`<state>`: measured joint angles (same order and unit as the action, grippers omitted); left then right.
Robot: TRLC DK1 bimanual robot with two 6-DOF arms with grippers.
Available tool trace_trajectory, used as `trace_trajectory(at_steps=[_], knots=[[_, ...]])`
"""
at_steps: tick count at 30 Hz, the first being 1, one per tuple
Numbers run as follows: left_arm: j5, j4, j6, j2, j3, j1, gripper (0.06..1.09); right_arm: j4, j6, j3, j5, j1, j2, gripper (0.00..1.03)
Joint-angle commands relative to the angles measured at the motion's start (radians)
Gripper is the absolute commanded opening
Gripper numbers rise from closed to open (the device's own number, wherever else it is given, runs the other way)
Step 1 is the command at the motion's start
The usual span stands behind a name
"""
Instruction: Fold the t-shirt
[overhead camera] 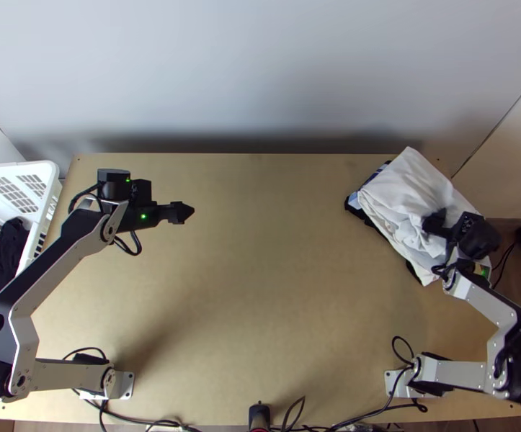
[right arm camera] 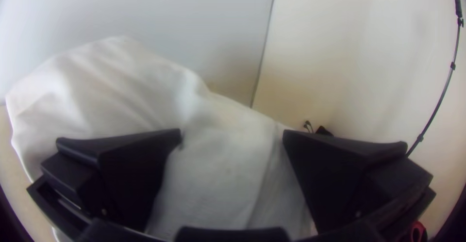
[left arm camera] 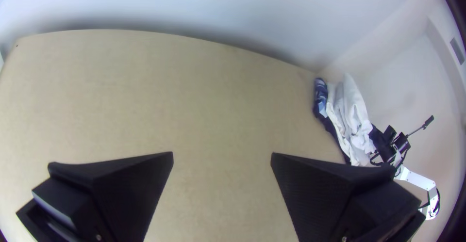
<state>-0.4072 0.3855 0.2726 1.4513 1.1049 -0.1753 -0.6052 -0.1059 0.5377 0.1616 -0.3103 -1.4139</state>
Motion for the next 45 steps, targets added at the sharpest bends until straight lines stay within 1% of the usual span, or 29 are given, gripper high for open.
trace_trajectory(at_steps=[1,6,8,10,12,14,18,20,23,25,29,34,37,38,39,40,45], knots=[[0.001,-0.007,0.01,-0.002,0.003,-0.001,1.04,0.085,-0.002,0.067,0.001,0.002,0.17,0.97],[0.016,-0.01,0.01,-0.011,0.003,0.011,1.04,0.282,0.061,0.235,0.001,0.05,0.308,0.97],[0.05,-0.01,0.01,-0.019,0.001,0.014,1.04,0.364,0.066,0.298,0.001,0.088,0.345,0.97],[0.07,-0.011,0.01,-0.037,-0.004,0.022,1.04,0.367,0.086,0.318,0.0,0.117,0.409,0.97],[0.097,-0.01,0.01,-0.066,-0.008,0.033,1.04,0.326,0.087,0.315,0.001,0.169,0.483,0.97],[0.107,-0.011,0.014,-0.104,-0.014,0.053,1.04,0.286,0.089,0.303,0.001,0.223,0.547,0.97],[0.168,-0.013,0.017,-0.198,-0.04,0.092,1.04,0.317,0.087,0.285,0.001,0.335,0.633,0.97],[0.197,-0.025,0.019,-0.259,-0.073,0.115,1.04,0.346,0.086,0.26,0.001,0.393,0.682,0.97],[0.226,-0.083,0.019,-0.384,-0.16,0.146,1.04,0.349,0.083,0.197,0.001,0.47,0.771,0.97],[0.252,-0.094,0.014,-0.465,-0.215,0.157,1.04,0.357,0.083,0.15,0.001,0.501,0.829,0.97],[0.268,-0.089,0.014,-0.623,-0.324,0.201,1.04,0.358,0.083,0.015,0.001,0.559,0.991,0.97],[0.292,-0.066,0.004,-0.838,-0.481,0.221,1.04,0.449,0.089,-0.168,0.001,0.585,1.248,0.97],[0.292,-0.005,0.004,-0.951,-0.548,0.223,1.04,0.535,0.089,-0.245,0.001,0.585,1.406,0.97],[0.294,0.009,0.004,-0.985,-0.57,0.223,1.03,0.548,0.091,-0.266,0.001,0.586,1.422,0.97],[0.297,0.019,0.002,-1.022,-0.594,0.223,1.04,0.598,0.1,-0.259,0.006,0.583,1.42,0.97],[0.308,0.024,-0.004,-1.065,-0.625,0.223,1.04,0.637,0.137,-0.252,0.007,0.576,1.42,0.97],[0.309,0.039,-0.024,-1.309,-0.766,0.221,1.03,0.653,0.189,-0.308,0.007,0.557,1.42,0.97]])
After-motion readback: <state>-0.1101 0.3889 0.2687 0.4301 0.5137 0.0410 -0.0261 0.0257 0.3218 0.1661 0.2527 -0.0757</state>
